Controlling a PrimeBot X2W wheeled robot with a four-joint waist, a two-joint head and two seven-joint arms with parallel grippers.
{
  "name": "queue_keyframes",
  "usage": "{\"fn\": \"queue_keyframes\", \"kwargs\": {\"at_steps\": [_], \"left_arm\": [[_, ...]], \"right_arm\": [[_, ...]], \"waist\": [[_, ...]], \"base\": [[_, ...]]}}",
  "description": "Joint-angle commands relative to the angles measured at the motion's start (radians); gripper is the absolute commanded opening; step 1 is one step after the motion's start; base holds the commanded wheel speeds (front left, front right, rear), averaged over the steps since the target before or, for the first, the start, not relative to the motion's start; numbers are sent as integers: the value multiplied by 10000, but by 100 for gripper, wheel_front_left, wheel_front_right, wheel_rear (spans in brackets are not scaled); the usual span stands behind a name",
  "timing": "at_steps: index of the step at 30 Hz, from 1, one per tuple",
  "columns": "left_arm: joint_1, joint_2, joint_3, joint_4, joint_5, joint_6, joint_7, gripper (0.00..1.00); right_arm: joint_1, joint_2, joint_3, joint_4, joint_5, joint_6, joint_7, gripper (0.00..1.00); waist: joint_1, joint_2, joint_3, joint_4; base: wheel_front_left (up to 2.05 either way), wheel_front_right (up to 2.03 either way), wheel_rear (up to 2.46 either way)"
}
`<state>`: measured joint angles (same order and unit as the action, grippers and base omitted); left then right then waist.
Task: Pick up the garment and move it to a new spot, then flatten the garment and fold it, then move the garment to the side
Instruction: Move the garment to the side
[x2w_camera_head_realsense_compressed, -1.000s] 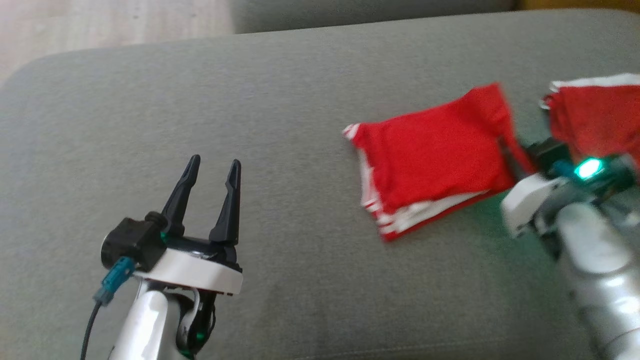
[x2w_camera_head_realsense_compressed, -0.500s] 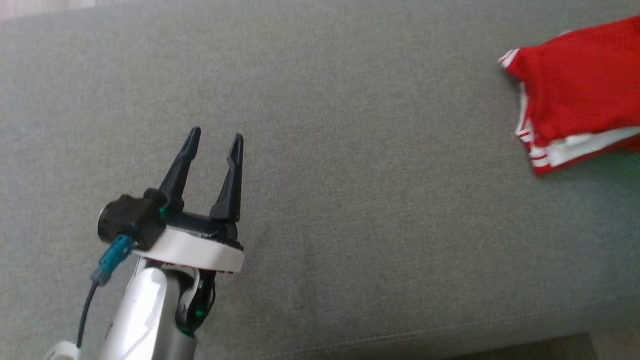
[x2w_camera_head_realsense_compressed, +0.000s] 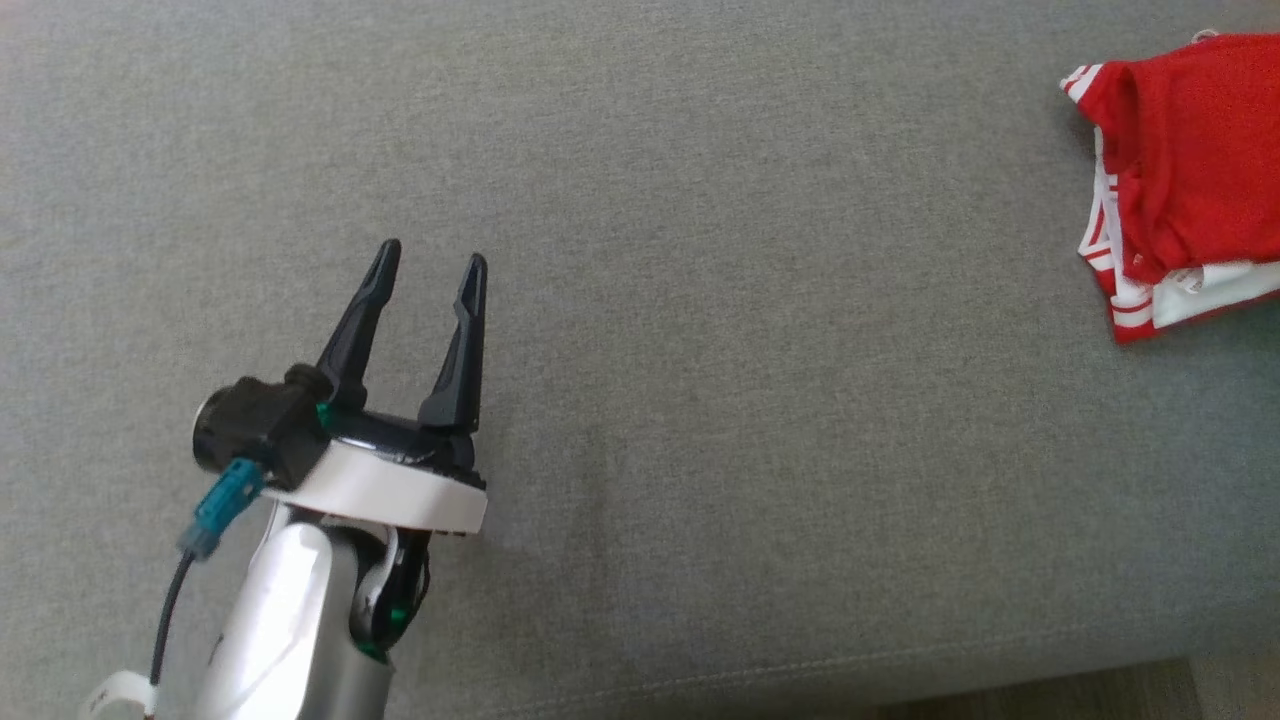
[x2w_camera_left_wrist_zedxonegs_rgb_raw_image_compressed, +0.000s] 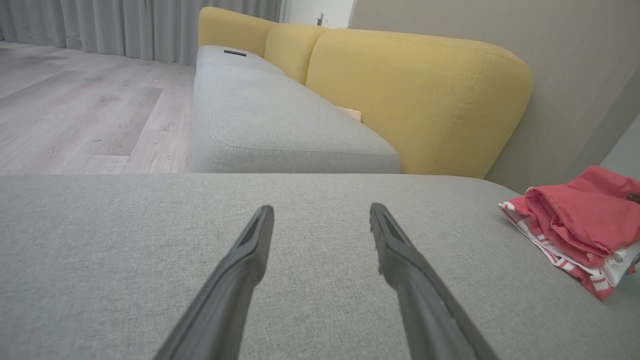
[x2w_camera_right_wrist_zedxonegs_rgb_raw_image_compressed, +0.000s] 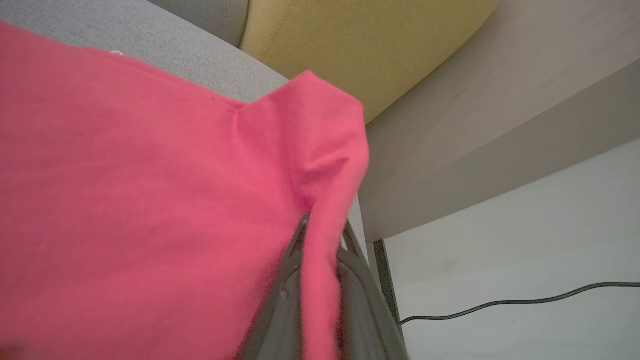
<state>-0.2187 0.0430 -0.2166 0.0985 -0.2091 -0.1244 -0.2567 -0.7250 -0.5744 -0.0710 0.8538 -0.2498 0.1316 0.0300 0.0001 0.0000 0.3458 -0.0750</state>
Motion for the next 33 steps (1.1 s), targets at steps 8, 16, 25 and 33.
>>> {"fn": "queue_keyframes", "kwargs": {"at_steps": [8,16,25,33], "left_arm": [[-386,72,371,-201,125,-55,-51,100],[-189,72,523,-175,-20,-60,-51,100],[201,72,1014,-526,-209,8,-51,100],[924,72,1120,-754,-293,180,-51,100]], "right_arm": [[503,371,-703,-1062,-467,-9,248,100],[815,1927,-724,-2628,265,-9,-95,100],[2118,3992,-472,-5072,2404,-9,-1060,100],[4307,5163,-21,-6329,3632,-9,-2340,100]], "waist": [[-1,0,-170,-136],[-1,0,-972,-195],[-1,0,-1913,-78],[-1,0,-2647,189]], "base": [[0,0,0],[0,0,0],[0,0,0],[0,0,0]]}}
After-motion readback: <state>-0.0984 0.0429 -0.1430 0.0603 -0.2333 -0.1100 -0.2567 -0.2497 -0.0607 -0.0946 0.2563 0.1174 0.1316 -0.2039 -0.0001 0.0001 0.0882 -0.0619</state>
